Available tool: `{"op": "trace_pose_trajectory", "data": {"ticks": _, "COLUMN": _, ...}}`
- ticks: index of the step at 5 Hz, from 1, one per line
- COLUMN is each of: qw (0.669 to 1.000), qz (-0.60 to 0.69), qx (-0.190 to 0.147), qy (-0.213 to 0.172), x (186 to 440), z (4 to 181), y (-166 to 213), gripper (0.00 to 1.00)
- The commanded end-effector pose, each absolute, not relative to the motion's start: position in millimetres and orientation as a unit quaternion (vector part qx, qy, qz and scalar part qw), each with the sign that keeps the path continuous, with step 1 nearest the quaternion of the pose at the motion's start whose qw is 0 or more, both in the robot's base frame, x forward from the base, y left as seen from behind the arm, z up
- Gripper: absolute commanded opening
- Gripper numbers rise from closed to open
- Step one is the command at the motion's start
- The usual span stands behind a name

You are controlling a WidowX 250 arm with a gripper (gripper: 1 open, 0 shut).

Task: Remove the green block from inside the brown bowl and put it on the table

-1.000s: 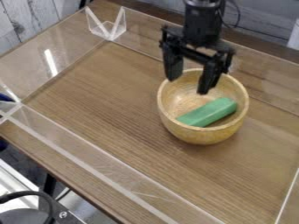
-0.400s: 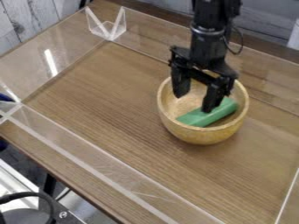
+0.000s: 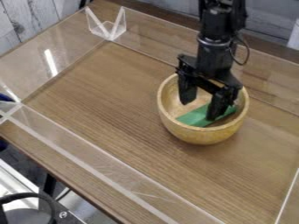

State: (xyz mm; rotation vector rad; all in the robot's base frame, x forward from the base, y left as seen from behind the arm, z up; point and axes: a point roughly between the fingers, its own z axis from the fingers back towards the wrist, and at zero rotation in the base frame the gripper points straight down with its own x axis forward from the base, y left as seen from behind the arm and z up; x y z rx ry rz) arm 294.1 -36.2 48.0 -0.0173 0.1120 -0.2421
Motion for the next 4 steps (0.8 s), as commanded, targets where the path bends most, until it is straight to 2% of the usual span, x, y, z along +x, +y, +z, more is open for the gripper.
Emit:
{"op": "trace_pose_trajectory", "data": {"ticks": 1, "qw": 0.990, "qz": -0.136, "qx": -0.010, "qy": 0.022, "x": 305.2, "z": 58.4, "y": -40.0, "gripper": 1.00}}
{"op": "trace_pose_trajectory", "data": {"ticks": 4, "qw": 0.988, "qz": -0.155, "qx": -0.017, "qy": -0.001, "x": 312.8, "z": 51.9, "y": -41.1, "gripper": 1.00}}
